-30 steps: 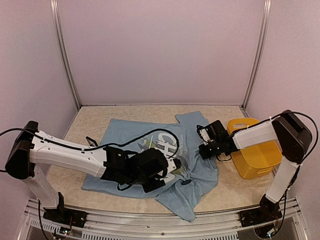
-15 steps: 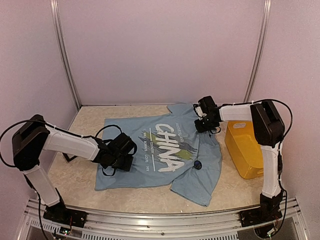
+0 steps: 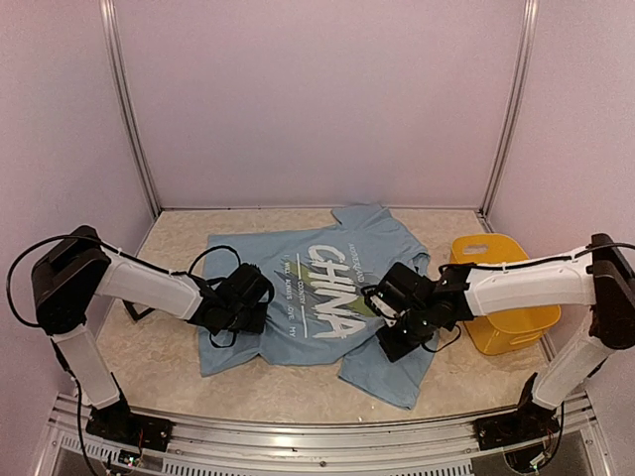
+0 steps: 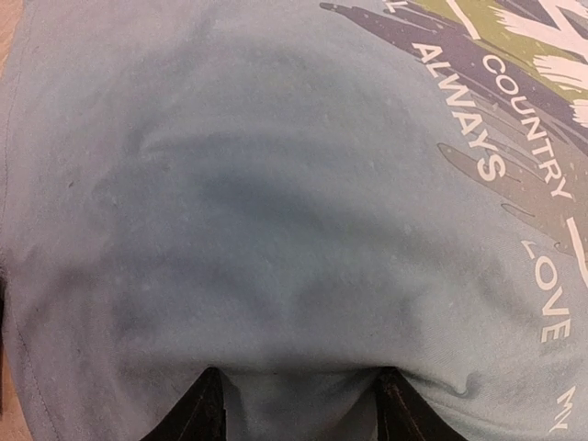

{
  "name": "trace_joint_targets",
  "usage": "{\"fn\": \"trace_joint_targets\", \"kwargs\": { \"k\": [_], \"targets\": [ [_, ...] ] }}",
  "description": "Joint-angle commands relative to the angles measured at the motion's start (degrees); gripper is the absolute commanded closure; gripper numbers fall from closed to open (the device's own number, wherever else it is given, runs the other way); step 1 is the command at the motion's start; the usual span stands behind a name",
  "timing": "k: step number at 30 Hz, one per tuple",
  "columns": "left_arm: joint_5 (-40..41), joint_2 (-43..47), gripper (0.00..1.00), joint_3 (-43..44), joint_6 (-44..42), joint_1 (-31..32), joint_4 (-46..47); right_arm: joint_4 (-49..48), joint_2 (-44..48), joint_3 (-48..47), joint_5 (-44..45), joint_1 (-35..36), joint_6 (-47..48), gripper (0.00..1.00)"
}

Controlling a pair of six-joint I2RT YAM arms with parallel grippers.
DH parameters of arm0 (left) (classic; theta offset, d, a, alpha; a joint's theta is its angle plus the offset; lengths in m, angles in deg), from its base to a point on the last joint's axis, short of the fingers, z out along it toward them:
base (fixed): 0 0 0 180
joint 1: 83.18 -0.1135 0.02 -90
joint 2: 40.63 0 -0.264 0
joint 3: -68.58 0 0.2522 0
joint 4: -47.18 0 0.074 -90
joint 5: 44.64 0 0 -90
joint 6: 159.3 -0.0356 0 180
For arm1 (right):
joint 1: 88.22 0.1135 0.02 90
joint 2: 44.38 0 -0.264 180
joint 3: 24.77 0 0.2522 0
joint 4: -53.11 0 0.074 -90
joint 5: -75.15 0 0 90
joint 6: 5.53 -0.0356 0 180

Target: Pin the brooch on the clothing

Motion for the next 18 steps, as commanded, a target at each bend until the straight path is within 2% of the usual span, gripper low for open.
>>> {"fn": "trace_joint_targets", "kwargs": {
  "k": [1, 4, 9, 14, 18],
  "targets": [
    [0.1, -0.5, 0.47, -3.2, 0.7, 0.1, -3.3, 2.6, 2.6, 12.4, -4.9, 7.2, -18.7, 1.00],
    [0.7, 1.3, 0.47, -4.2, 1.4, 0.1, -4.4, -1.2, 5.5, 20.0, -8.7, 9.8, -25.1, 1.00],
    [3.3, 5.6, 0.46, -5.7, 3.3, 1.1, -8.5, 7.3, 14.9, 26.3, -6.5, 14.1, -35.7, 1.00],
    [4.5, 11.6, 0.43, -7.9, 2.2, 1.8, -10.4, 11.1, 25.0, 30.1, -9.5, 17.3, -41.8, 1.00],
    [4.8, 17.9, 0.40, -8.5, 0.6, 3.1, -12.6, 15.7, 30.4, 27.7, -10.0, 17.2, -42.5, 1.00]
  ]
}}
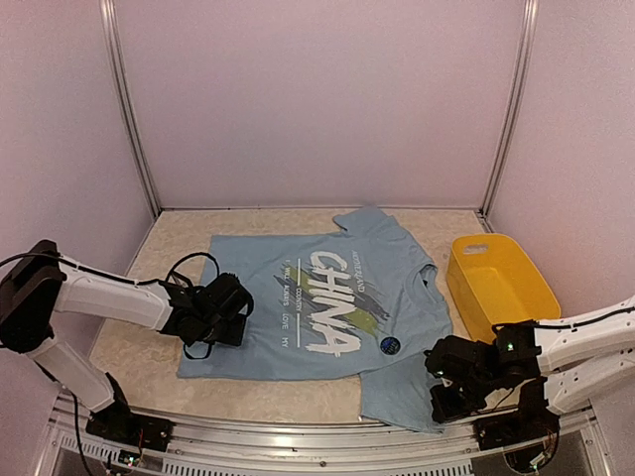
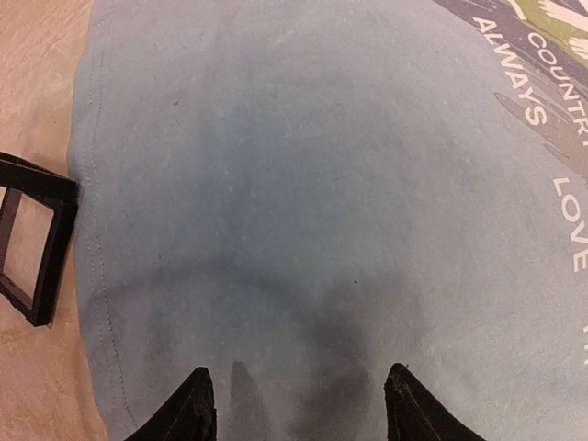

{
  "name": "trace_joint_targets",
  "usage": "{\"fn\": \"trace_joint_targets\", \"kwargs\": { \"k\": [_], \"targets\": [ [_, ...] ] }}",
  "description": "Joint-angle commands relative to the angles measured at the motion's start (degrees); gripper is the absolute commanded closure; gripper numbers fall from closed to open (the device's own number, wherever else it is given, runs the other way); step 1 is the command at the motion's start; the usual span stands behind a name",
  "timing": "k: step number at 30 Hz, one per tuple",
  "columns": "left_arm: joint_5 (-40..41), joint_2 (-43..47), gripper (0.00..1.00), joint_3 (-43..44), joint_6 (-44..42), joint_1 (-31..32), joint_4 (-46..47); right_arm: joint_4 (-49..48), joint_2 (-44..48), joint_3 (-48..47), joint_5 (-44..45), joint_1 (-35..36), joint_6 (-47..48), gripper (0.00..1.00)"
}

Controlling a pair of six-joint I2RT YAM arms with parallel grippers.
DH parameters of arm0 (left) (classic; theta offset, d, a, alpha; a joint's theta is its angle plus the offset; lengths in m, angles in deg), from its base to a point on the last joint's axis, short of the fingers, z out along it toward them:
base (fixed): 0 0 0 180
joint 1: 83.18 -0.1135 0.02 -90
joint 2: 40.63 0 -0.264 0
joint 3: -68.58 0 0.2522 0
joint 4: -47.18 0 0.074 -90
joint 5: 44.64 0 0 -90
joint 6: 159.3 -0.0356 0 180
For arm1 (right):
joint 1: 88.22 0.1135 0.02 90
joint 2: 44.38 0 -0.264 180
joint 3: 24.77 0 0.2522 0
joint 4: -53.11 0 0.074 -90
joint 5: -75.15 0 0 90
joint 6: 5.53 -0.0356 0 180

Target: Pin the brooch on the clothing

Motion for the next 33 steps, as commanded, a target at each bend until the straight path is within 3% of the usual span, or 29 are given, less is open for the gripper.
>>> {"fn": "trace_joint_targets", "kwargs": {
  "k": [1, 6, 7, 8, 10, 11, 13, 17, 21, 25, 29, 33],
  "targets": [
    [1.6, 7.0, 0.39, -0.5, -2.5, 2.3, -3.9, 11.0, 4.7, -2.6, -0.4, 0.7, -4.4, 1.00],
    [2.6, 12.4, 0.39, 3.4, -3.2, 4.4, -7.4, 14.4, 6.3, -16.7, 7.0, -2.6, 4.1, 0.98],
    [2.9, 13.7, 0.39, 4.3, -3.3, 4.4, -8.0, 12.8, 6.1, -19.8, 8.5, -4.9, 8.1, 0.84],
    [3.2, 14.6, 0.38, 6.0, -3.8, 4.3, -8.2, 10.6, 5.8, -23.0, 9.9, -7.7, 12.7, 0.62],
    [3.2, 17.0, 0.30, 9.1, -6.6, 2.9, -7.2, 5.7, 4.2, -28.7, 10.6, -17.2, 23.2, 0.29],
    [2.4, 18.5, 0.24, 10.6, -7.9, 1.2, -6.1, 3.1, 2.8, -31.8, 9.7, -22.5, 28.5, 0.17],
    [-0.7, 19.7, 0.08, 13.5, -10.9, -4.6, -2.5, -2.2, -1.2, -38.7, 8.6, -32.6, 38.3, 0.03],
    [-3.5, 18.0, 0.01, 18.8, -13.5, -18.6, 1.6, -9.6, -12.4, -48.3, 0.6, -51.6, 47.4, 0.01],
    [-3.3, 16.1, 0.01, 18.4, -15.0, -28.6, 5.3, -14.3, -17.7, -51.6, -6.2, -63.7, 48.5, 0.00],
    [-3.5, 19.0, 0.01, 9.7, -14.7, -33.9, 13.8, -24.9, -14.1, -42.3, 2.0, -66.1, 48.3, 0.00],
    [-6.3, 24.1, 0.01, -1.9, -14.1, -34.5, 25.2, -35.3, -8.3, -28.5, 9.4, -66.3, 49.2, 0.01],
    [-6.6, 25.2, 0.01, -6.3, -12.7, -34.6, 28.1, -41.3, -4.6, -19.6, 11.4, -66.3, 49.5, 0.01]
  ]
}}
